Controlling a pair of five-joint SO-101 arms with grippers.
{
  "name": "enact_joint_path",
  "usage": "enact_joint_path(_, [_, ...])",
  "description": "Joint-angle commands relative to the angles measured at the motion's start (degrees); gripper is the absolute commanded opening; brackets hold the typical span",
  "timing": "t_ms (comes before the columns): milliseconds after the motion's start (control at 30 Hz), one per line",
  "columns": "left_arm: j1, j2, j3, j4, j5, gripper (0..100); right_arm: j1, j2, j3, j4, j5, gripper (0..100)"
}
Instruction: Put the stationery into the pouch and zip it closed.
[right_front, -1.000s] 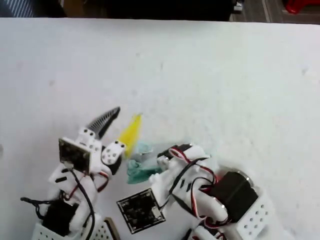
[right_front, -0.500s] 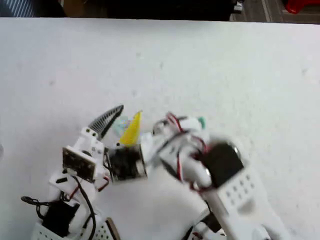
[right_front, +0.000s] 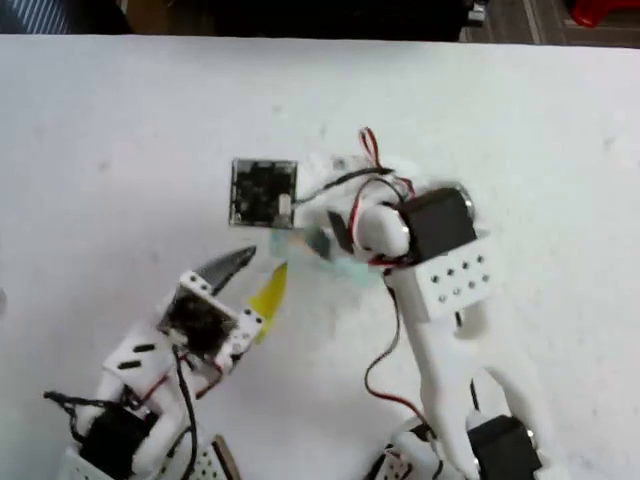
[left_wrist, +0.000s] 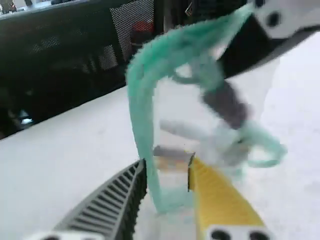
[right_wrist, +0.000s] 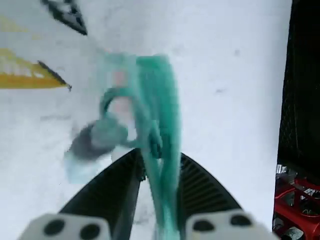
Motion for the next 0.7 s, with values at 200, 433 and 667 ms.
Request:
enact_joint_path(200, [-2.59,-0.57,-6.86,-0.97,5.98,17,-0.92,-0.40,1.76,-0.66,-1.14,1.8])
enact_joint_path(433, [-8.31,-0.57,-16.26,12.84,2.64,17,-0.75,-0.40,1.85,-0.48,-1.14,1.8])
enact_joint_path(667, [-14.46,-0.57,-23.38,20.57,-5.19,17,-0.75,-0.40,1.93,-0.22,-1.14,1.8])
